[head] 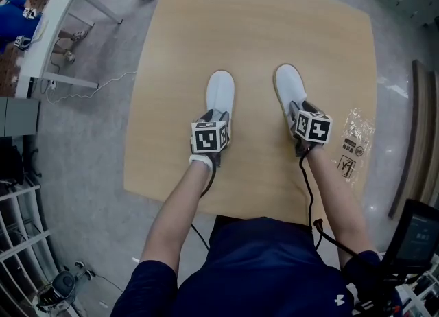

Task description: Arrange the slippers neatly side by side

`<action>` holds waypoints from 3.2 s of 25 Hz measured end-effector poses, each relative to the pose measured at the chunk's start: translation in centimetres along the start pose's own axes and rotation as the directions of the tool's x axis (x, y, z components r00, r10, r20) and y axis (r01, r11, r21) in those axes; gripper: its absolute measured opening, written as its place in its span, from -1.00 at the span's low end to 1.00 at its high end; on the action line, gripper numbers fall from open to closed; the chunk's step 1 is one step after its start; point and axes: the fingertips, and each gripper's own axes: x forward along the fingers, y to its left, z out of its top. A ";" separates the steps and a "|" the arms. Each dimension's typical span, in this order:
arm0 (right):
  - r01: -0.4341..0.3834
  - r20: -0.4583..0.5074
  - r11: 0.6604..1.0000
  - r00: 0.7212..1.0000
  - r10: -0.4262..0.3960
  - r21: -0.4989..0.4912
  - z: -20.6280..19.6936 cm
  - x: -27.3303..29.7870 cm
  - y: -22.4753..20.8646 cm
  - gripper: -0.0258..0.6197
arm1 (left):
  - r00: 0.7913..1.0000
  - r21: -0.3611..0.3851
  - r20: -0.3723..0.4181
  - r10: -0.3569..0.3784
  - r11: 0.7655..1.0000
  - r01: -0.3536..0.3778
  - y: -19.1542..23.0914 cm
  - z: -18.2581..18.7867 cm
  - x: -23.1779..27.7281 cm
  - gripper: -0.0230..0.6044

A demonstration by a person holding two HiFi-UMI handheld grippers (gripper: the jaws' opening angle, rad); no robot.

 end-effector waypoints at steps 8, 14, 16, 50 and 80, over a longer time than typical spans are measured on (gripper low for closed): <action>-0.018 -0.025 0.995 0.999 0.020 0.095 -5.1 -4.0 1.7 -0.37 | 1.000 -0.055 0.012 -0.014 0.998 0.015 -3.9 -4.4 -3.4 -0.41; -0.031 -0.039 0.988 0.999 0.037 0.151 -6.2 -4.0 3.4 -0.43 | 1.000 -0.109 0.008 -0.028 0.994 0.028 -5.2 -5.1 -3.3 -0.43; -0.032 -0.047 0.989 0.998 0.039 0.142 -6.6 -4.2 4.2 -0.44 | 0.999 -0.106 0.002 -0.037 0.994 0.037 -5.5 -5.3 -3.5 -0.46; -0.079 -0.043 0.937 0.994 0.099 0.341 -9.4 -4.6 6.5 -0.60 | 0.999 -0.109 -0.018 -0.031 0.994 0.029 -8.5 -6.8 -2.4 -0.59; -0.454 0.248 0.825 0.802 0.543 -0.336 -4.6 -21.8 16.7 -0.89 | 0.854 0.257 0.218 -0.472 0.872 0.416 -18.8 -3.9 -17.6 -0.92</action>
